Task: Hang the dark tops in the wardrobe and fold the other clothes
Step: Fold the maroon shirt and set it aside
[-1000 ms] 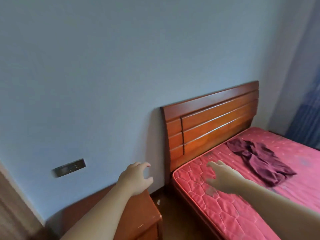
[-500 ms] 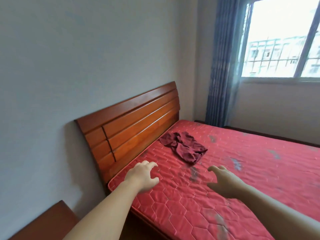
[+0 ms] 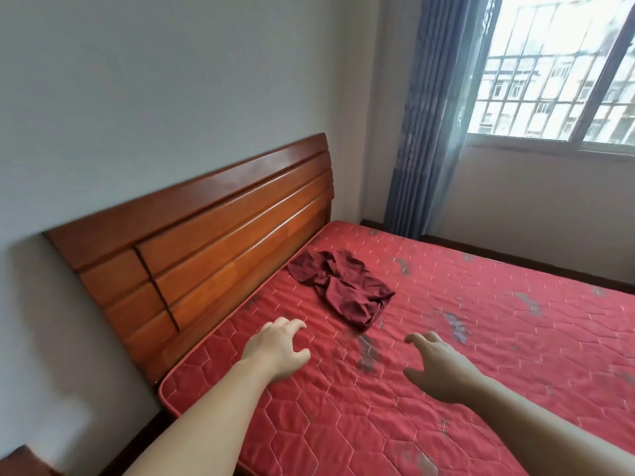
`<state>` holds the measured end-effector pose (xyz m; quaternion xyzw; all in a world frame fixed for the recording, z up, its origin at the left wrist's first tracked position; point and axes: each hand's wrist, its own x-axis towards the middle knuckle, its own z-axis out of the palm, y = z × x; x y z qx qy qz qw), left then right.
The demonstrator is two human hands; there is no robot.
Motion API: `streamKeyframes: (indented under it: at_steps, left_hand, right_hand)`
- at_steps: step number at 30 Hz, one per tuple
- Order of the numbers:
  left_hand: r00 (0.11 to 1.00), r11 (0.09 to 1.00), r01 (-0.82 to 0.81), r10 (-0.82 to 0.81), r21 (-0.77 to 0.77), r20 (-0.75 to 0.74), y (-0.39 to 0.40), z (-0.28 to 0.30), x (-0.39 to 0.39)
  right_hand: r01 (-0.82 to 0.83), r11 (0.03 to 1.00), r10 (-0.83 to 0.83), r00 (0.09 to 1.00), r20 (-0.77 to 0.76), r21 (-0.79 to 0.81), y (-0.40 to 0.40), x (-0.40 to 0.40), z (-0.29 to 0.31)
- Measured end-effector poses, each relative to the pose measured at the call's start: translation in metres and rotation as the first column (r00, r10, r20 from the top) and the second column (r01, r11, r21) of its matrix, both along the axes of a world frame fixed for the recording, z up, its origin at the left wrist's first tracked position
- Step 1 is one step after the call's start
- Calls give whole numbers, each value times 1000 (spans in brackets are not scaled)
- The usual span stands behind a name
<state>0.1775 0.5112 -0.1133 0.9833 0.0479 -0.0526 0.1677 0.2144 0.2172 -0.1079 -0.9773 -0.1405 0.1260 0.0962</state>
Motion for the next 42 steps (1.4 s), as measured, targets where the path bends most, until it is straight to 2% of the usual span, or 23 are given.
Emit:
streamKeyframes:
  at_steps: [3, 12, 20, 28, 35, 38, 42]
  left_hand:
    - [999, 1000, 4, -5, -12, -54, 17, -23, 48]
    - [987, 998, 64, -64, -6, -147, 8, -63, 179]
    - [966, 997, 50, -34, 55, -258, -3, -122, 280]
    - [926, 992, 124, -120, -14, -359, -39, -271, 381]
    - [943, 988, 154, -149, -7, -298, -62, -416, 492]
    - [923, 966, 250, -218, 64, -316, -65, -465, 536]
    - [878, 946, 303, -229, 118, -420, -56, -513, 564]
  right_hand:
    - [14, 999, -15, 1000, -21, -50, 13, 39, -15]
    - [113, 993, -115, 986, -124, -24, 4, 162, -68]
    - [226, 974, -212, 935, -285, 17, -6, 268, -150]
    - [297, 954, -288, 870, -400, -41, -5, 325, -267]
    - [266, 959, -281, 859, -429, -95, 20, 406, -403]
    - [280, 960, -267, 883, -387, -24, 43, 447, -458]
    - [316, 947, -290, 922, -256, 65, 77, 490, -510]
